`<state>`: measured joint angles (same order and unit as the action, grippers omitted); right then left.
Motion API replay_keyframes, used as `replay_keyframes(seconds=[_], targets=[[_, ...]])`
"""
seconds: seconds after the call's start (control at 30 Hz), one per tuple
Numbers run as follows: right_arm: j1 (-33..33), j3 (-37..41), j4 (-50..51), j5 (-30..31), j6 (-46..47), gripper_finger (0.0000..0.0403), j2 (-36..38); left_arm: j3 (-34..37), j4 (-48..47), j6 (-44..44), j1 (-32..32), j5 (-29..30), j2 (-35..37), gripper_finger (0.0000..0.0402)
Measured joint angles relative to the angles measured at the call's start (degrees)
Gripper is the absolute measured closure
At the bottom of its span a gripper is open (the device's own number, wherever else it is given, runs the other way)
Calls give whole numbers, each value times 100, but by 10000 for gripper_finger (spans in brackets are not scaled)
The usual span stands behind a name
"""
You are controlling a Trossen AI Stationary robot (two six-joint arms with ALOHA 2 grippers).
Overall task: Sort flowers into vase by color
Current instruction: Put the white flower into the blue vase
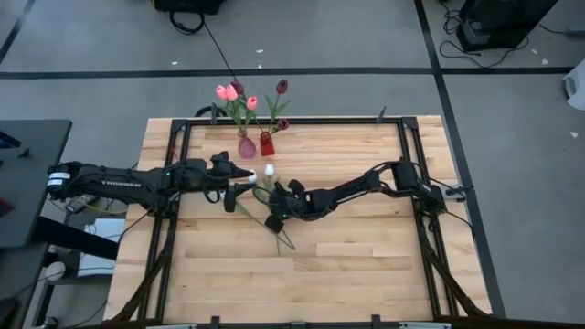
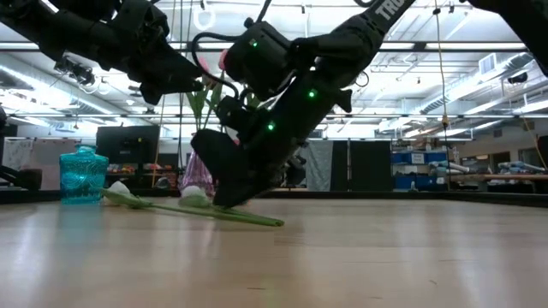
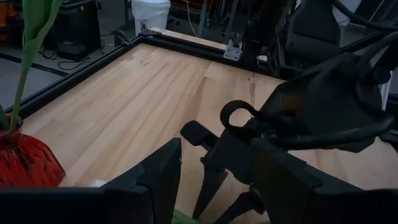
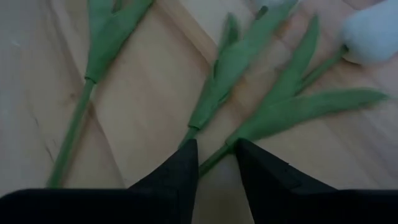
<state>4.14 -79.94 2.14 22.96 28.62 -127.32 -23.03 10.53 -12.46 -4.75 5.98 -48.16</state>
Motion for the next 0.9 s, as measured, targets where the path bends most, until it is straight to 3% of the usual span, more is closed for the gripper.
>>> replay_keyframes(seconds=[0.27,0.5,0.77,0.9], targets=[[-74,-17,359,-240,133,295,43,0,-18,-3,0,-18,0,204],[-79,-22,676,-450,-160,388,68,0,-252,-23,-2,-68,2,204],[-33,45,1159,-515,-630,398,504,0,-309,-29,0,-71,2,204],[91,28,1433,-123,-762,400,1011,0,-326,-132,2,-175,35,204]])
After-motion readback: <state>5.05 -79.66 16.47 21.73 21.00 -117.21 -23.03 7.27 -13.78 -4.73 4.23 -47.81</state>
